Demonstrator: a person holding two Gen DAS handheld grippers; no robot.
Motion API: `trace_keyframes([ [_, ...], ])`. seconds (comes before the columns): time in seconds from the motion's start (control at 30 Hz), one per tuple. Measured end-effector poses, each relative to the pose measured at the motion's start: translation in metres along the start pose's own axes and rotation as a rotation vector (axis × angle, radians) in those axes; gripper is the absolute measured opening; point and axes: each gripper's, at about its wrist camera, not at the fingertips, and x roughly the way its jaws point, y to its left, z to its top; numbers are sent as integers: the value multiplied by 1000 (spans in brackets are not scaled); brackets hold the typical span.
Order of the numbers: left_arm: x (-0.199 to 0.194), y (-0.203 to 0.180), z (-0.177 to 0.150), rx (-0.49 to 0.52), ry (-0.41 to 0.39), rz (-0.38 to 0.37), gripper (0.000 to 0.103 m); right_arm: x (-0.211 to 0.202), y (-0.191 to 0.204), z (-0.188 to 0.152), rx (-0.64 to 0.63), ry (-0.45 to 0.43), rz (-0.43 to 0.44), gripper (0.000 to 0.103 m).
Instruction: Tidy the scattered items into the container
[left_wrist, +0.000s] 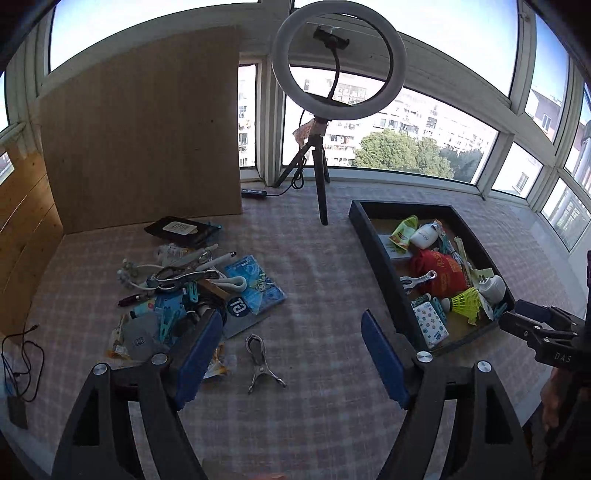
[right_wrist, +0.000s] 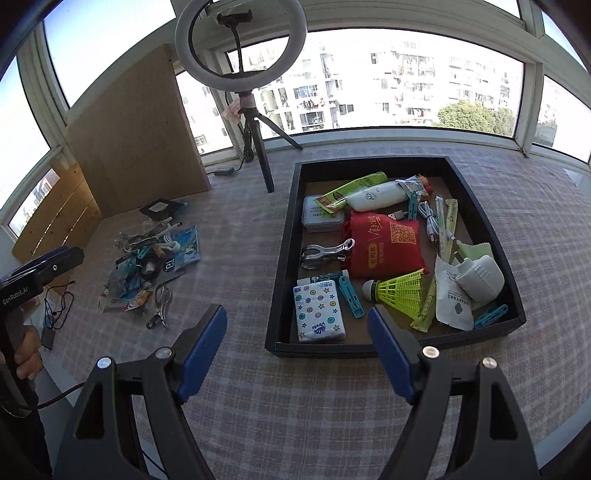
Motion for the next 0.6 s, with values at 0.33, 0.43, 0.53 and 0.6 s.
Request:
trace_keyframes([
  [0.33, -40, 81, -19, 2, -32, 70, 77, 17, 82, -13, 25, -8, 33, 78],
  [0.43, -45, 100, -23, -3, -38, 94, 77, 22, 102, -14, 4, 2, 30, 78],
  [0.53, -49, 116, -25, -36, -53, 94, 77, 21, 114, -12, -31, -5, 8, 78],
  [0.6, -51, 122, -25, -49, -63, 96, 77, 21, 121, -11, -56, -11, -9, 78],
])
